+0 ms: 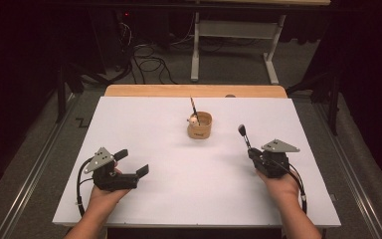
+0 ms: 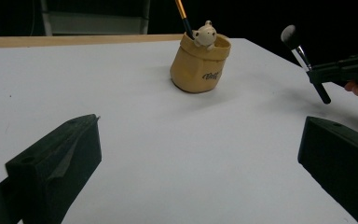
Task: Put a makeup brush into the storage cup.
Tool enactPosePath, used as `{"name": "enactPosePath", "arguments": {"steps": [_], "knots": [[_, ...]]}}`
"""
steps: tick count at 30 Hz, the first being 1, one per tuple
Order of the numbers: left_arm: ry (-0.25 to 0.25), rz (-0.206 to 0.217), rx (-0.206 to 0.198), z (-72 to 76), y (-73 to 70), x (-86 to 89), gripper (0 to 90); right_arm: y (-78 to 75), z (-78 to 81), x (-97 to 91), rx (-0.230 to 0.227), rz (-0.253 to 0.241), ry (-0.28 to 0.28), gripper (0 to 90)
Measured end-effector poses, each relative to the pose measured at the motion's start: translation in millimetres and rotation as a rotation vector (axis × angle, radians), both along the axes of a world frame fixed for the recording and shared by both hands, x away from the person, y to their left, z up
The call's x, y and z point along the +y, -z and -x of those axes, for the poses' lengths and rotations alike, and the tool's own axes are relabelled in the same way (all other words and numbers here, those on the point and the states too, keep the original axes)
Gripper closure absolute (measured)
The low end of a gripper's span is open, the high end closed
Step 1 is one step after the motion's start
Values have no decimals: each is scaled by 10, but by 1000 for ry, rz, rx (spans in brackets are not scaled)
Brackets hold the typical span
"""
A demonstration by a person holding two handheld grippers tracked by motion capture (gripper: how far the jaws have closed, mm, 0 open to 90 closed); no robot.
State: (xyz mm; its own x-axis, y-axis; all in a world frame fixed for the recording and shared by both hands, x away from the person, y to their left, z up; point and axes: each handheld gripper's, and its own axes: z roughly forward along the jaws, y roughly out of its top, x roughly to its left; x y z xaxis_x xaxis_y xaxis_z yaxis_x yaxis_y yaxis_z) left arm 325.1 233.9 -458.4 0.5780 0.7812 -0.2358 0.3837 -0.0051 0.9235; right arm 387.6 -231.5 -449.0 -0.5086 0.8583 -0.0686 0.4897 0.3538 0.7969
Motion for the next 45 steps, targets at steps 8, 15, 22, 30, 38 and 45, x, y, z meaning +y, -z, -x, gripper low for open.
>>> {"name": "enactPosePath", "arguments": {"steps": [8,15,22,30,38,45], "knots": [[4,-8,5,-3,6,-13,3,-5,74,-8,-65,-52,-27,805],[9,-7,16,-3,14,-27,5,-35,125,-7,-100,-85,-56,804],[5,-4,17,1,17,-32,9,-81,173,-43,-156,-135,-84,804],[7,-10,18,-1,29,-50,9,-123,223,-57,-212,-169,-99,804],[10,-15,16,-7,35,-60,14,-125,230,-31,-219,-167,-119,804],[4,-8,16,-9,29,-51,19,-174,210,89,-222,-165,-169,805]]}}
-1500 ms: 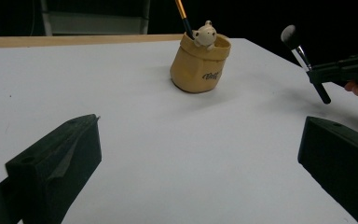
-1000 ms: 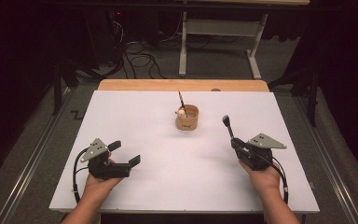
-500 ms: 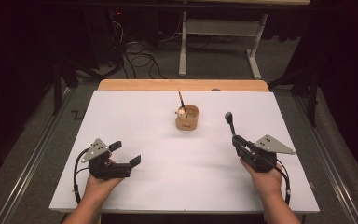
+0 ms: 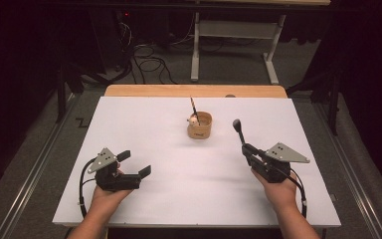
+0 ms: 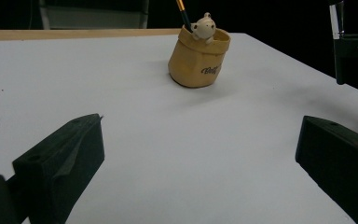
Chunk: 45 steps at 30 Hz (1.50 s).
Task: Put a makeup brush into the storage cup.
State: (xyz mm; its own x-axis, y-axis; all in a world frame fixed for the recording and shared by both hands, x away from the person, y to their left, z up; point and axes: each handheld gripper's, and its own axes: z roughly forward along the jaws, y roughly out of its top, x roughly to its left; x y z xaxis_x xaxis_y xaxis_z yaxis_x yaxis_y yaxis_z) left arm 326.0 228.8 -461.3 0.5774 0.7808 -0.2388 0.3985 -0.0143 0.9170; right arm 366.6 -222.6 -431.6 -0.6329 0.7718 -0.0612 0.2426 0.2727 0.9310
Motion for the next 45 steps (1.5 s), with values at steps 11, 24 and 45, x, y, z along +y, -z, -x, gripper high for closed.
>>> {"name": "enactPosePath", "arguments": {"steps": [11,24,45], "knots": [[0,2,-4,6,-13,5,25,-108,-2,290,-14,-25,-94,805],[-1,13,-10,12,-25,7,30,-194,-16,586,-43,-34,-170,805],[38,16,-59,15,-222,-159,27,-131,91,678,-60,-55,-212,805]]}}
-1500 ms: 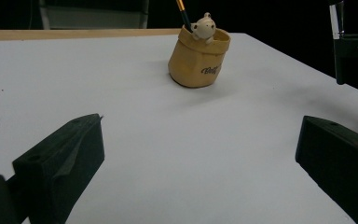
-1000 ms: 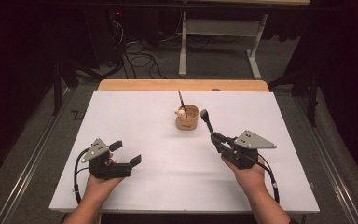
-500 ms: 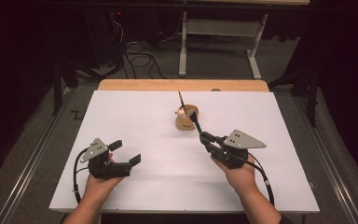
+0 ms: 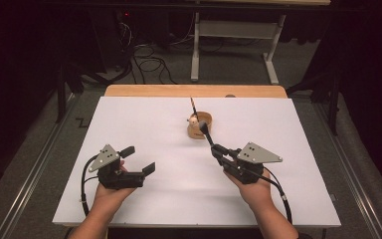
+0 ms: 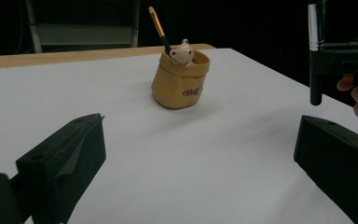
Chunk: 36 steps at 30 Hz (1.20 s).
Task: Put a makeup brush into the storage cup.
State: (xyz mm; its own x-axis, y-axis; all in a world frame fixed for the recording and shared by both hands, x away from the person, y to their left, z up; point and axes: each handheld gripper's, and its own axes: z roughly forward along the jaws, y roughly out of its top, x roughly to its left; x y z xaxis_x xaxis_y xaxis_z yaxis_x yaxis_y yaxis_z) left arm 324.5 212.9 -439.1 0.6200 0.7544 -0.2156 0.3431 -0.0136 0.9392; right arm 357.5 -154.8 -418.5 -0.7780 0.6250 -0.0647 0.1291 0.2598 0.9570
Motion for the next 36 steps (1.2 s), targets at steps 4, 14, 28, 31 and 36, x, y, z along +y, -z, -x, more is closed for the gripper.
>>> {"name": "enactPosePath", "arguments": {"steps": [4,14,28,31,36], "knots": [[17,0,-10,-30,-47,-77,20,-2,4,0,-2,-2,2,805],[57,3,-25,-113,-93,-279,3,-2,12,-18,1,-12,6,805],[107,51,-45,-228,-188,-513,4,-5,12,-21,-10,-17,15,805],[123,60,-40,-245,-187,-559,6,-2,10,-19,-9,-16,12,805],[144,76,-31,-239,-177,-583,21,3,16,-11,-7,-17,17,805]]}}
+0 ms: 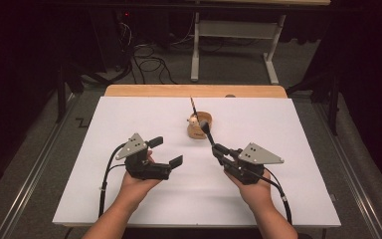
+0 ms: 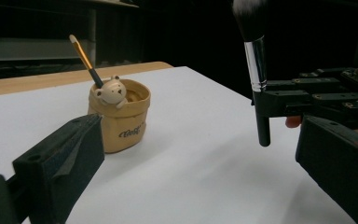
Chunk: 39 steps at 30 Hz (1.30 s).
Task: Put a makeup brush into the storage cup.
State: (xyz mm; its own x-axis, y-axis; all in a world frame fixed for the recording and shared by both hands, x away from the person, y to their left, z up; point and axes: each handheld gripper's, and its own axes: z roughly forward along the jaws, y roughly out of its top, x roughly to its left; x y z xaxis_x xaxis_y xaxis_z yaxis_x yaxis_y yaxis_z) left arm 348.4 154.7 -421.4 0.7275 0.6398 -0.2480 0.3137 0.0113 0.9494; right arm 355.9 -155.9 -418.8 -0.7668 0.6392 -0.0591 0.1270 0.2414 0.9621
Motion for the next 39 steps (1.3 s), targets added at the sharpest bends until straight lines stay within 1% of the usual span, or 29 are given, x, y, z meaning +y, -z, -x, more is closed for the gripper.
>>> {"name": "enactPosePath", "arguments": {"steps": [3,8,10,11,12,13,16,18,21,23,24,25,29,34,39], "knots": [[13,23,4,14,-1,-12,32,1,7,18,2,4,0,805],[34,53,12,17,-9,-52,64,7,21,90,-6,-8,-22,805],[39,63,15,10,-15,-58,80,-2,28,120,-7,-4,-29,805],[44,73,20,0,-19,-60,86,-3,27,137,-8,-13,-35,805],[43,74,22,-10,-24,-60,98,-10,25,158,-12,-9,-33,805],[42,76,20,-21,-26,-61,107,-14,17,181,-8,-19,-43,805],[32,87,26,-58,-32,-54,118,-36,2,241,-7,-19,-44,805],[34,95,26,-69,-35,-45,135,-41,-3,292,-9,-28,-50,805],[50,122,28,-63,-42,-30,166,-28,-5,356,-14,-25,-70,805],[61,132,28,-52,-50,-30,183,-18,3,383,-14,-20,-74,805],[71,139,29,-49,-53,-28,193,-10,6,395,-14,-26,-77,805],[75,146,27,-43,-55,-33,206,-9,12,397,-10,-19,-78,805],[95,149,28,-30,-52,-52,258,-10,26,418,-3,-36,-85,805],[113,166,29,-26,-36,-67,352,1,48,455,-1,-39,-101,805],[127,199,43,-34,-16,-71,413,15,62,488,2,-41,-112,805]]}}
